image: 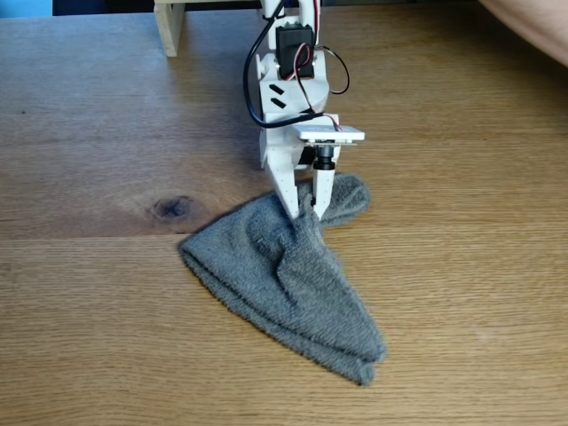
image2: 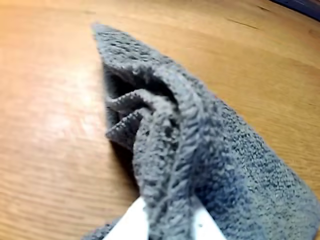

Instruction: Clean the area in front of the robot

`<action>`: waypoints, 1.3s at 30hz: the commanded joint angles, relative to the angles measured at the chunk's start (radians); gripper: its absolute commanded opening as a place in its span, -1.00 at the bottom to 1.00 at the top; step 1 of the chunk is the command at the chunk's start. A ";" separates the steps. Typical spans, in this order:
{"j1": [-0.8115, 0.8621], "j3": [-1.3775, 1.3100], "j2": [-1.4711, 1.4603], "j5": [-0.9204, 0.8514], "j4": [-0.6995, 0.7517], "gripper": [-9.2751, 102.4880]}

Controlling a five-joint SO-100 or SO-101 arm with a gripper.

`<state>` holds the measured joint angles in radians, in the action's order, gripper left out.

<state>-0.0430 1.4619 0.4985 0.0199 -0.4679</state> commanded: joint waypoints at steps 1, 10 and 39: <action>0.003 -0.204 0.037 0.017 0.040 -0.84; -0.025 -0.578 -0.295 -0.190 0.282 -0.84; 0.287 -0.434 -0.127 -0.362 0.629 -0.84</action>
<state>0.1825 0.9787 0.2669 -0.3820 0.1304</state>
